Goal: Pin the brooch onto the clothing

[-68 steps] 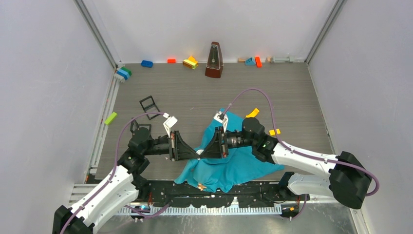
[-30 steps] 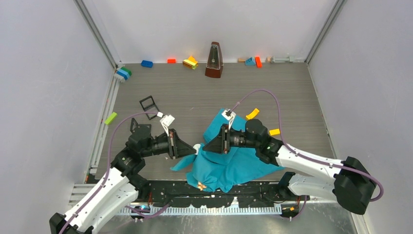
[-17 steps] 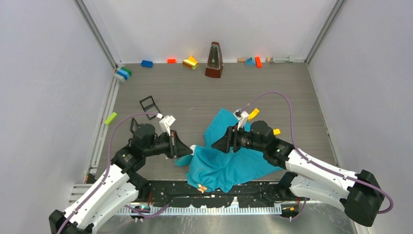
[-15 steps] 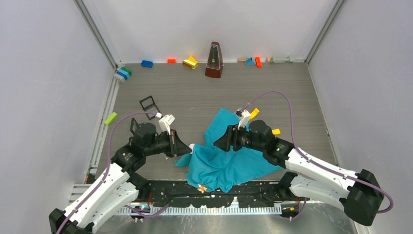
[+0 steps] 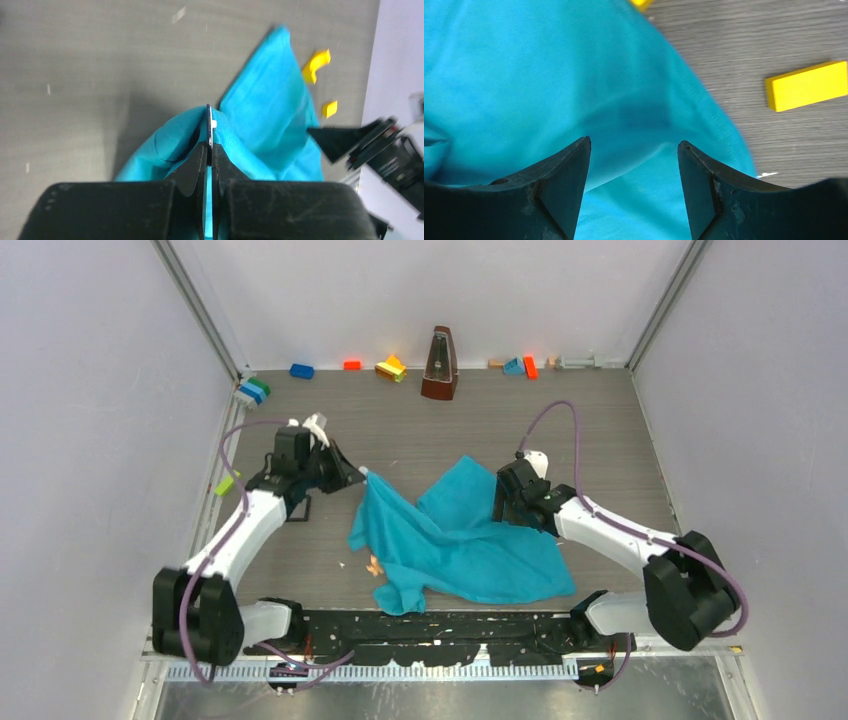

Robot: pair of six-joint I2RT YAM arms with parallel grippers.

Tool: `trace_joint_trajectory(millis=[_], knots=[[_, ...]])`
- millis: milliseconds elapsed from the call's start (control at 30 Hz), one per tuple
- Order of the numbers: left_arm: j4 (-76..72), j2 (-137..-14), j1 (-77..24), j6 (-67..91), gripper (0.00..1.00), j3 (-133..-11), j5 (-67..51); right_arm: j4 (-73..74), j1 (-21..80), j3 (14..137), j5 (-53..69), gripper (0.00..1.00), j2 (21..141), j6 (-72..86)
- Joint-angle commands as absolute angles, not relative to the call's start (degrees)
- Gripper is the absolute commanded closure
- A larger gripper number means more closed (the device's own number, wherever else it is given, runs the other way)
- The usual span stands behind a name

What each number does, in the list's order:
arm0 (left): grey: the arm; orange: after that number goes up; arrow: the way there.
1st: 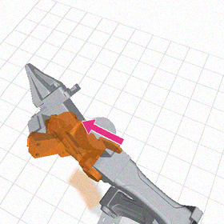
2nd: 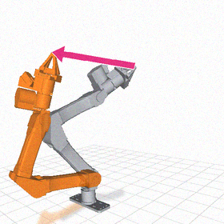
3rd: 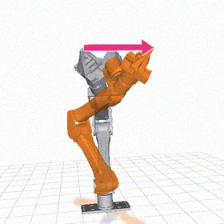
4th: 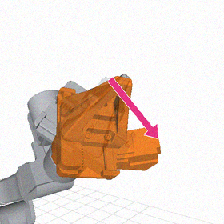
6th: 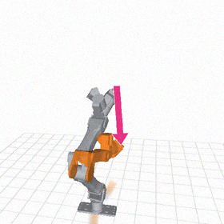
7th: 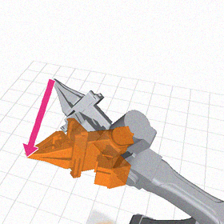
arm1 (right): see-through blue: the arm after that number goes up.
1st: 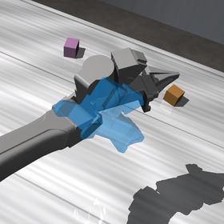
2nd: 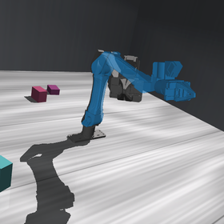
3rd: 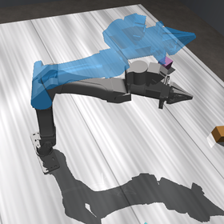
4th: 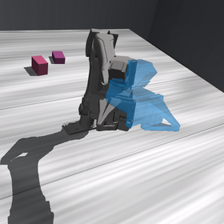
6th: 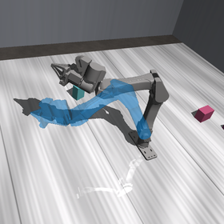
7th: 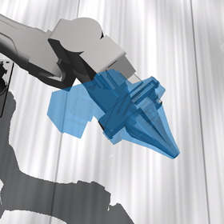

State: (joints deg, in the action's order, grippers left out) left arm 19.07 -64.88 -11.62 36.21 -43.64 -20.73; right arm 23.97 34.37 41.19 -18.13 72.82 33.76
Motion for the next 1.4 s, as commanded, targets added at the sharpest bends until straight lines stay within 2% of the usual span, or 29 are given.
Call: trace_joint_trajectory(millis=[0, 33, 67, 167, 267, 300, 400, 600, 800, 833, 933, 1000, 1067, 1167, 1267, 1367], knots=[[4.9, -77.2, -10.1, 36.5, 1.00, -55.0, -20.5, 24.5, 32.0, 45.4, -23.0, 0.30, 77.4, 32.0], [4.8, -80.3, -10.0, 36.0, 1.00, -57.3, -20.6, 24.7, 31.8, 45.8, -23.0, 0.30, 77.9, 31.9], [4.9, -82.9, -9.9, 35.0, 0.94, -59.3, -20.3, 25.1, 31.8, 45.9, -23.0, 0.31, 78.3, 31.8], [8.4, -87.0, -9.9, 32.2, 0.59, -64.1, -18.4, 26.3, 31.7, 45.2, -22.6, 0.31, 77.6, 32.3], [12.9, -85.5, -9.9, 30.3, 0.19, -64.3, -15.2, 27.1, 31.6, 43.4, -22.0, 0.31, 74.1, 33.4], [13.5, -83.9, -9.9, 30.0, 0.11, -63.1, -14.1, 27.5, 31.6, 42.3, -21.5, 0.31, 73.3, 33.7], [16.8, -76.7, -11.2, 29.4, 0.07, -57.6, -10.0, 28.9, 31.6, 40.3, -20.5, 0.31, 69.6, 36.2], [24.0, -60.9, -21.3, 30.2, 0.06, -42.5, -1.6, 32.4, 31.6, 36.5, -18.5, 0.34, 65.9, 42.3], [21.5, -56.7, -23.5, 34.2, 0.15, -31.5, -5.9, 27.4, 31.6, 32.5, -15.3, 0.47, 67.1, 44.3], [20.1, -57.1, -23.5, 34.5, 0.20, -30.8, -7.0, 26.4, 31.6, 32.2, -15.1, 0.50, 67.9, 44.5], [12.6, -59.3, -23.5, 36.4, 0.44, -28.7, -10.1, 24.4, 31.6, 32.0, -16.2, 0.58, 70.2, 44.8], [8.6, -62.9, -23.5, 37.6, 0.49, -28.4, -9.9, 24.2, 31.6, 32.9, -17.4, 0.69, 71.4, 44.7], [8.0, -67.5, -23.5, 37.5, 0.50, -30.3, -10.1, 23.0, 31.6, 33.2, -18.9, 0.72, 71.8, 45.3], [4.1, -74.2, -23.5, 37.5, 0.58, -32.4, -11.9, 19.6, 31.5, 33.1, -20.1, 0.76, 72.9, 45.6], [1.5, -79.7, -23.5, 37.1, 0.73, -35.1, -12.0, 17.8, 31.3, 35.0, -21.3, 0.90, 76.5, 44.8], [1.1, -83.5, -23.4, 35.8, 0.84, -38.5, -10.2, 17.2, 30.6, 37.8, -22.3, 0.98, 82.0, 43.8]])
